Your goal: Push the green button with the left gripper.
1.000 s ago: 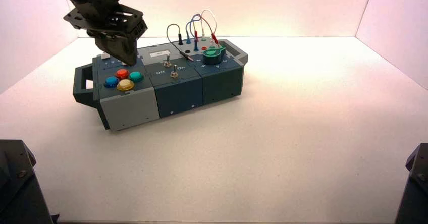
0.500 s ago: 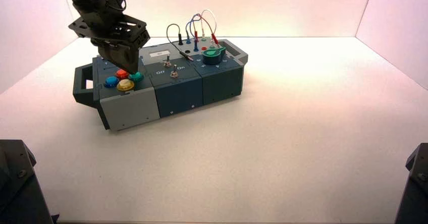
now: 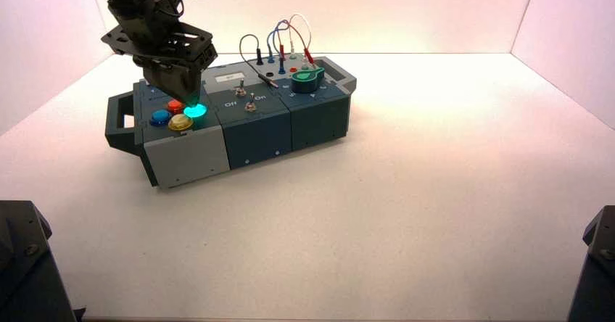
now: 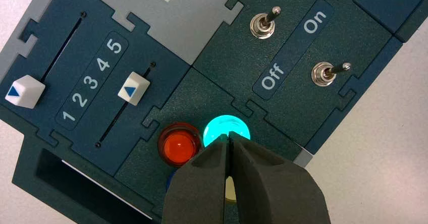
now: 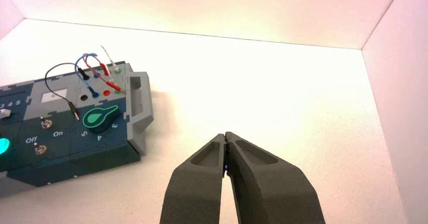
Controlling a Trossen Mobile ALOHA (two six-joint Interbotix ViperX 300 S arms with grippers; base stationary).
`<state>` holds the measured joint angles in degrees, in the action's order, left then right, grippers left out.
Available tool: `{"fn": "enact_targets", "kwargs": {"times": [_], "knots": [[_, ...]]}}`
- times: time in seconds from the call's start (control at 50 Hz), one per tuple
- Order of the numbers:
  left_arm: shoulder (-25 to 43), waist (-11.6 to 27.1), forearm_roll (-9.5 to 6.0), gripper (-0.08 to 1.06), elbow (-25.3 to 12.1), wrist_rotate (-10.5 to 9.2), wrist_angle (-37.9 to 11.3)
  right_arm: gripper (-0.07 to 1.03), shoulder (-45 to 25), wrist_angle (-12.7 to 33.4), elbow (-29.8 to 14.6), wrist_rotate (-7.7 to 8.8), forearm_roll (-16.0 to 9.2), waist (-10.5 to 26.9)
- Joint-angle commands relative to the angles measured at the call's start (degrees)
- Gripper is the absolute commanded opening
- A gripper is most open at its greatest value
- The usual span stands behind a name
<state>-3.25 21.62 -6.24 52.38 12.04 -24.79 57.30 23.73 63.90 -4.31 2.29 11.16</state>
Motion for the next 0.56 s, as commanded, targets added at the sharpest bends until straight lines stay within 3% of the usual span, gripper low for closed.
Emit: {"fn": "enact_targets", "kwargs": {"times": [0.02,0.56], "knots": [[-0.70,0.26,0.00,-0.03,-0.79,0.18,-0.35,-0.02,-0.18,-0.26,-1.76,0.09,-0.09,0.26],[-8.00,0.18,0.53,-0.03,0.09,0.26,0.35,-0.02,-0.97,-0.18,-1.49,0.09,-0.18,0.26]]}}
